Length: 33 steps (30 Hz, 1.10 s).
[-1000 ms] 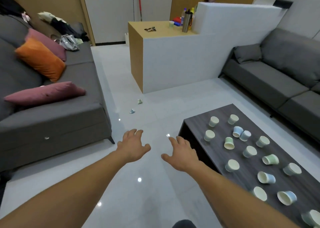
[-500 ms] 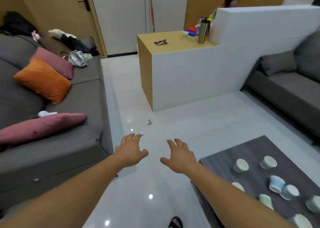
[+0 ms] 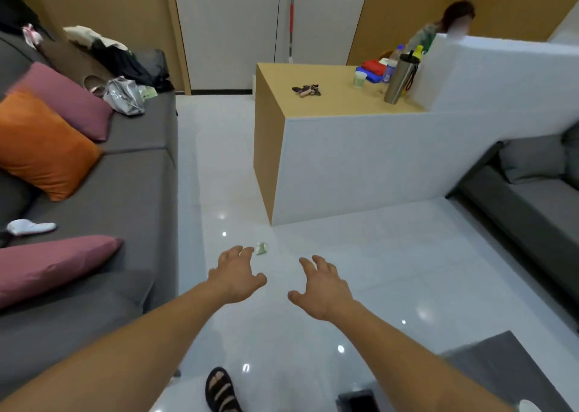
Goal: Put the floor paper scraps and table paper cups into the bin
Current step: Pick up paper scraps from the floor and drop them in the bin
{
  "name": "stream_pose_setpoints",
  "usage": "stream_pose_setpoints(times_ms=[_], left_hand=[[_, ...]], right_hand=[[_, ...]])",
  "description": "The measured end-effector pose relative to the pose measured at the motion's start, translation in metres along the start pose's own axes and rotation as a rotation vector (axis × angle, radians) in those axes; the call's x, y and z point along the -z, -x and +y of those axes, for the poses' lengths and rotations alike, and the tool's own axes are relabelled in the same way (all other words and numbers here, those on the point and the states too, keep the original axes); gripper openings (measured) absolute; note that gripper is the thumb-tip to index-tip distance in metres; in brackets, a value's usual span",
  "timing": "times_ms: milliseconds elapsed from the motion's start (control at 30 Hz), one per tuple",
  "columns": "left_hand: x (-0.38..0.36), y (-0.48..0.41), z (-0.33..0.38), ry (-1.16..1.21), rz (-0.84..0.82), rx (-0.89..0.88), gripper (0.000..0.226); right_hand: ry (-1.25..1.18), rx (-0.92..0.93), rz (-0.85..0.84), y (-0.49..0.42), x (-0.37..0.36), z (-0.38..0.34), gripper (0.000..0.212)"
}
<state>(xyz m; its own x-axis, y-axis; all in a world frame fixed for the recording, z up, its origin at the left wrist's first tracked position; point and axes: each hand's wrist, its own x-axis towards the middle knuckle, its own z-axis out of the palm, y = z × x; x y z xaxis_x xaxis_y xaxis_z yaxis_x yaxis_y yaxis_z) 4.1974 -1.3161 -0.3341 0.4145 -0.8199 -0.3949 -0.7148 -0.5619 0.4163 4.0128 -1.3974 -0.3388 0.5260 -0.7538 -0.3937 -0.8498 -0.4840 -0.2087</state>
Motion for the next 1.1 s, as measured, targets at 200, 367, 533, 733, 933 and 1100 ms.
stream_pose_setpoints(times_ms=[200, 367, 533, 733, 933, 1100], left_hand=[[0.051, -0.103, -0.005, 0.025, -0.023, -0.007, 0.078], [0.079, -0.174, -0.023, 0.046, -0.038, 0.085, 0.077], [0.077, -0.255, -0.038, 0.104, -0.081, 0.23, 0.077], [0.064, -0.357, -0.032, 0.199, -0.106, 0.44, 0.076], [0.033, -0.442, -0.05, 0.292, -0.114, 0.547, 0.072], [-0.044, -0.526, -0.117, 0.311, -0.131, 0.612, 0.069]], right_hand=[[0.018, -0.007, -0.031, -0.109, 0.036, -0.021, 0.084], [0.01, 0.038, -0.107, -0.194, 0.046, -0.033, 0.084], [0.037, 0.127, -0.214, -0.302, 0.046, -0.027, 0.08], [0.147, 0.251, -0.359, -0.458, 0.05, -0.006, 0.077], [0.306, 0.32, -0.508, -0.589, 0.017, 0.0, 0.079], [0.287, 0.348, -0.553, -0.685, -0.086, -0.013, 0.081]])
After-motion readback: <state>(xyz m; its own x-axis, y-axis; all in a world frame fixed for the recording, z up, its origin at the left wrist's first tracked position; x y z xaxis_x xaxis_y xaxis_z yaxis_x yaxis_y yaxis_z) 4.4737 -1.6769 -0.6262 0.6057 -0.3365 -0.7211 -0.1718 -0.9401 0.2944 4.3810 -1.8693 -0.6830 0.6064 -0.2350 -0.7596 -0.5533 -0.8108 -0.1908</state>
